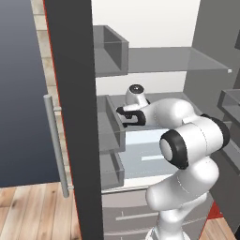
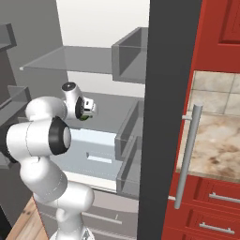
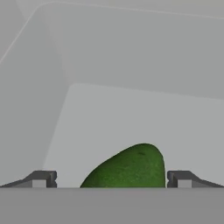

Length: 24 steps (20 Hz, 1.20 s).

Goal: Place the cold items (kiwi and avocado) from the fridge in one tupperware on the dining counter. Place the warm items (kebab skewer and hot dog) in the stove area in another tupperware.

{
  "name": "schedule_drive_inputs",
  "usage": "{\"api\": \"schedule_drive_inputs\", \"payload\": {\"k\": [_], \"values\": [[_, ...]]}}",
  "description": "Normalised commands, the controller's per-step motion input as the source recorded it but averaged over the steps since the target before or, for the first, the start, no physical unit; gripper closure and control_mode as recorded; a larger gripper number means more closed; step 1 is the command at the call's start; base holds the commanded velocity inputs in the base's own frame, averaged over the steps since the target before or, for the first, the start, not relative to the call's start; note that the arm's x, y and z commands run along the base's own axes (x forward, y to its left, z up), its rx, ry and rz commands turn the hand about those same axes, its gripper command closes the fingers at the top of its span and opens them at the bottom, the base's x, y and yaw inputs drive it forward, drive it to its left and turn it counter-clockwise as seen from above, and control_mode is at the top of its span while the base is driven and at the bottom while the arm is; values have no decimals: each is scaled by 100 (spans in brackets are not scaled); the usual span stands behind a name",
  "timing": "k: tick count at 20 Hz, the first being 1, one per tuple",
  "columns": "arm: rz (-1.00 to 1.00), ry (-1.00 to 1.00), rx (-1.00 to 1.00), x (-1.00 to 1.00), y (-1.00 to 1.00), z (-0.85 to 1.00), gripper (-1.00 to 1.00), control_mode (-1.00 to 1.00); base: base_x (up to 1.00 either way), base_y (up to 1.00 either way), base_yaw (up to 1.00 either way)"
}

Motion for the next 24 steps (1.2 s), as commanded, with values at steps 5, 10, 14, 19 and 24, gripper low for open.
{"api": "schedule_drive_inputs", "payload": {"k": [5,10,14,19,24], "values": [[0,0,0,0,0,-8,100,-100,0,0,0],[0,0,0,2,1,0,100,-100,0,0,0],[-7,-4,0,-77,-47,-7,100,-100,0,0,0],[-9,-10,1,-100,-46,12,100,-100,0,0,0],[-7,2,10,-100,-43,85,100,-100,0,0,0]]}}
